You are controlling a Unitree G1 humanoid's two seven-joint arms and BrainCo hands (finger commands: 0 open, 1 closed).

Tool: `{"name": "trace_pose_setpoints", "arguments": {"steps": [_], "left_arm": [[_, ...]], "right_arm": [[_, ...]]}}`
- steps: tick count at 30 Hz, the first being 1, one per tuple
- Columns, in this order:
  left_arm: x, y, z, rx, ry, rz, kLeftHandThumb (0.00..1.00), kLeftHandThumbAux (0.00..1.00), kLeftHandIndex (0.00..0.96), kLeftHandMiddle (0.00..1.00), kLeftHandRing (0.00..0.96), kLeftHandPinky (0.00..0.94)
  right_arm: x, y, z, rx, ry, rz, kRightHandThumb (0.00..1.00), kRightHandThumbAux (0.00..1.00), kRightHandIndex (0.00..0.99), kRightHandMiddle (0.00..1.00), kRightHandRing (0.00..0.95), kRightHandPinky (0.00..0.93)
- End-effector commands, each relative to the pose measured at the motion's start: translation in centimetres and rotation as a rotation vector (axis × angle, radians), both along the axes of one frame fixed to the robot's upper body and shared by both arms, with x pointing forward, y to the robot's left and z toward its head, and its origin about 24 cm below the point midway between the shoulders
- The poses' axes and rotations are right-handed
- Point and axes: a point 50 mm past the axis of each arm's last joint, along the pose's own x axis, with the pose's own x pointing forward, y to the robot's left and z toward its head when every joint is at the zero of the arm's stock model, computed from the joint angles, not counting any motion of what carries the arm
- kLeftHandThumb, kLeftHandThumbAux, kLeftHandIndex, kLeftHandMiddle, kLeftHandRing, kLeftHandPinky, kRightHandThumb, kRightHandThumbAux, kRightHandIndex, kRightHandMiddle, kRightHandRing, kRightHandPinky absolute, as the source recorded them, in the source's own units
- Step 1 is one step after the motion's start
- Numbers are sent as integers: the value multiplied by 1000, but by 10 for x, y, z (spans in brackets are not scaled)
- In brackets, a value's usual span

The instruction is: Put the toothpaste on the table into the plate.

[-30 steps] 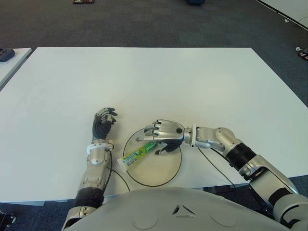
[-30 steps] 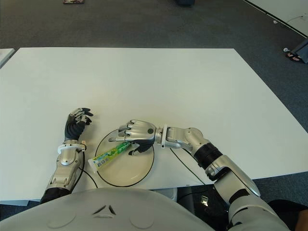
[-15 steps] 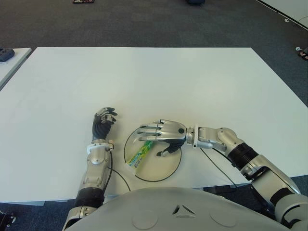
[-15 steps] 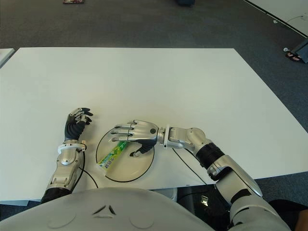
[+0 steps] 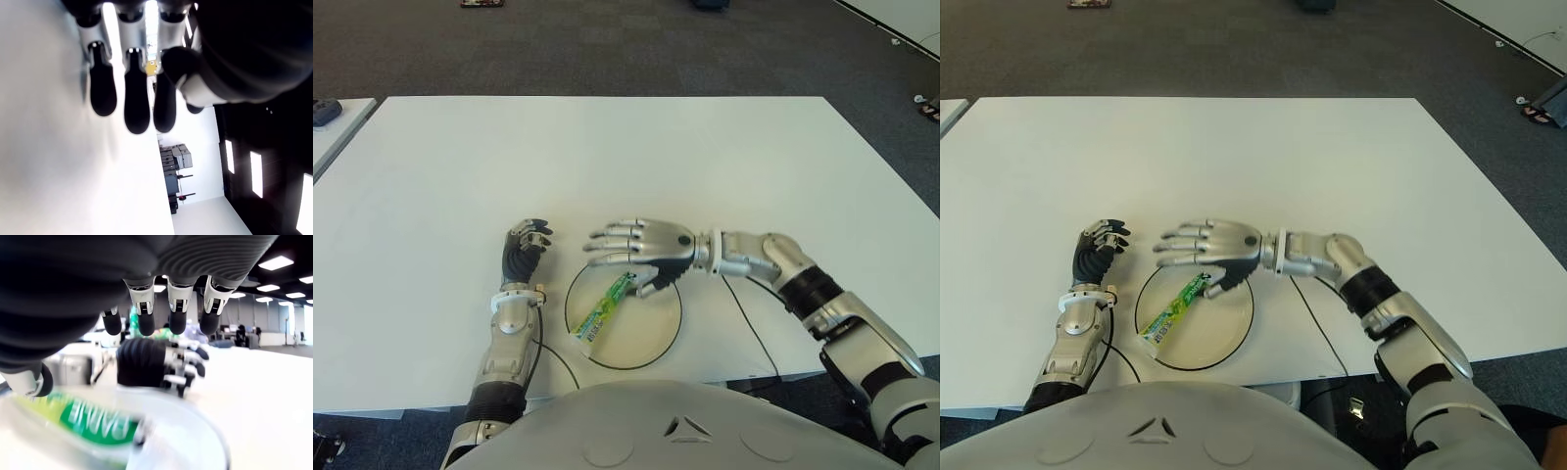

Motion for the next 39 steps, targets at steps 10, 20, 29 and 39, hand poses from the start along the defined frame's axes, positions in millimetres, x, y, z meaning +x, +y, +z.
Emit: {"name": "trace_pose_setpoints", "arguments": {"steps": [10,20,29,39], "left_arm": [[-7,-3,-15,-12,65,-21,831,683,394,493,588,580],[-6,-3,-17,1,71,-24,830,683,389,504,607,575],[-4,-1,-17,-7,65,-31,830,683,385,516,629,603],[-4,-2,-18,-16,56,-28,831,683,387,517,631,603]], "right_arm": [[21,8,36,478,256,-120,304,252,0,0,0,0],[27,-1,40,630,378,-191,111,373,0,0,0,0],[32,-25,19,850,516,-403,30,457,0,0,0,0],[26,-47,-15,1033,642,-678,31,603,0,0,0,89]]}}
